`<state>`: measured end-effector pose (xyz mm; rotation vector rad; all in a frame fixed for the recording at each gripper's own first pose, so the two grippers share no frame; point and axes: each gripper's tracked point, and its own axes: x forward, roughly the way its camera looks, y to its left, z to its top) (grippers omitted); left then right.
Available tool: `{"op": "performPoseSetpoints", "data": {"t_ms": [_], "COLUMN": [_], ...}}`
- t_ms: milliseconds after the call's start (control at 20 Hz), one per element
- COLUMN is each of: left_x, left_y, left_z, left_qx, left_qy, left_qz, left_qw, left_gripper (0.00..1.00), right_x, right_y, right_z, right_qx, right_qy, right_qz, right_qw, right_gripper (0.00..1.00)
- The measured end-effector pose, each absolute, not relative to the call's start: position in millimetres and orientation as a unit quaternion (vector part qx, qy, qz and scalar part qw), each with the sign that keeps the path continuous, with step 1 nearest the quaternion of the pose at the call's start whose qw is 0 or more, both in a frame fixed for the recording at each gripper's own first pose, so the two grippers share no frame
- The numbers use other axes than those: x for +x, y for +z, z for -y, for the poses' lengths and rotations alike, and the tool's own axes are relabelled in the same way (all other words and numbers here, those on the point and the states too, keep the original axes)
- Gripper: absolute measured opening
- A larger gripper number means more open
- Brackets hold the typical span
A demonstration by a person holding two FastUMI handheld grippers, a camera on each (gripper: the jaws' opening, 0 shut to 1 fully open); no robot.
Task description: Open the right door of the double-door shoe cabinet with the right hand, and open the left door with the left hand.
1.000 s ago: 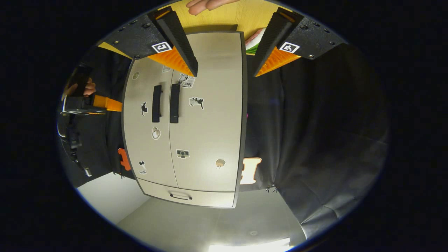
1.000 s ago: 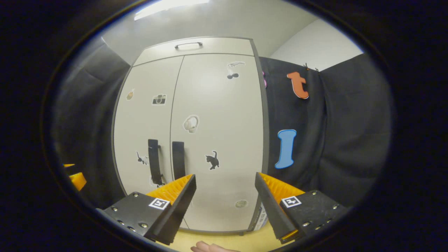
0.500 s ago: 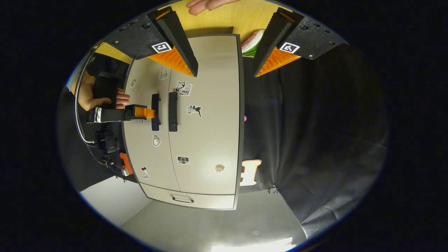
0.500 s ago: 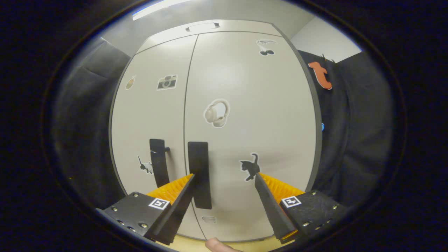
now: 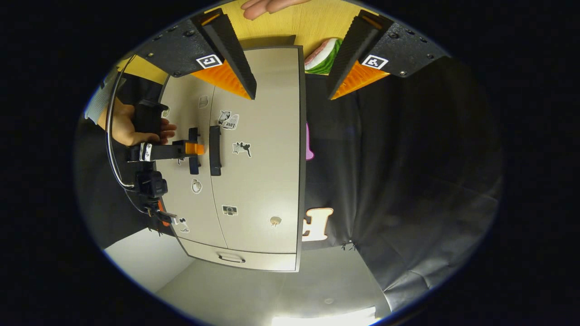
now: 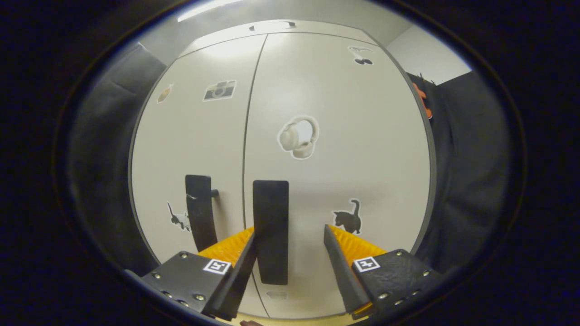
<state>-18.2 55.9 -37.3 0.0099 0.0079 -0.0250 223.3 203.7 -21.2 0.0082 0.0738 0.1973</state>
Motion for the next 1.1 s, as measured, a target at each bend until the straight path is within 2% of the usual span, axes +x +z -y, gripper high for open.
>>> {"op": "performPoseSetpoints", "data": {"t_ms": [50, 150, 200, 300, 400, 450, 500, 550, 600, 700, 750, 1100], "left_x": [-19, -21, -22, -24, -29, -30, -32, -33, -34, -34, -34, -35], "left_y": [-39, -43, -43, -42, -39, -38, -37, -36, -36, -35, -34, -35], "left_z": [-55, -52, -50, -48, -49, -49, -49, -49, -52, -55, -57, -54], "left_qx": [0.006, 0.006, 0.006, 0.010, 0.015, 0.017, 0.019, 0.019, 0.019, 0.018, 0.019, 0.020], "left_qy": [-0.014, -0.018, -0.021, -0.024, -0.020, -0.019, -0.020, -0.019, -0.016, -0.013, -0.010, 0.003], "left_qz": [-0.005, -0.009, -0.008, -0.006, -0.002, -0.001, 0.001, 0.004, 0.003, 0.003, 0.004, -0.004], "left_qw": [1.000, 1.000, 1.000, 1.000, 1.000, 1.000, 1.000, 1.000, 1.000, 1.000, 1.000, 1.000], "left_gripper": [0.96, 0.95, 0.96, 0.96, 0.96, 0.95, 0.96, 0.96, 0.92, 0.95, 0.95, 0.96], "right_x": [224, 224, 221, 217, 220, 219, 220, 220, 220, 219, 217, 201], "right_y": [-21, -21, -20, -22, -22, -23, -23, -24, -24, -27, -24, -18], "right_z": [-204, -205, -210, -222, -220, -220, -220, -220, -219, -218, -218, -214], "right_qx": [0.000, 0.002, 0.007, 0.001, 0.025, 0.047, 0.062, 0.064, 0.048, 0.044, 0.053, 0.064], "right_qy": [0.097, 0.097, 0.103, 0.113, 0.089, 0.082, 0.080, 0.080, 0.083, 0.091, 0.099, 0.149], "right_qz": [-0.036, -0.040, -0.041, -0.032, -0.031, -0.040, -0.048, -0.053, -0.054, -0.061, -0.063, -0.056], "right_qw": [0.995, 0.995, 0.994, 0.993, 0.995, 0.995, 0.994, 0.993, 0.994, 0.993, 0.992, 0.985], "right_gripper": [0.83, 0.77, 0.79, 0.56, 0.31, 0.35, 0.34, 0.31, 0.23, 0.23, 0.11, 0.11]}}
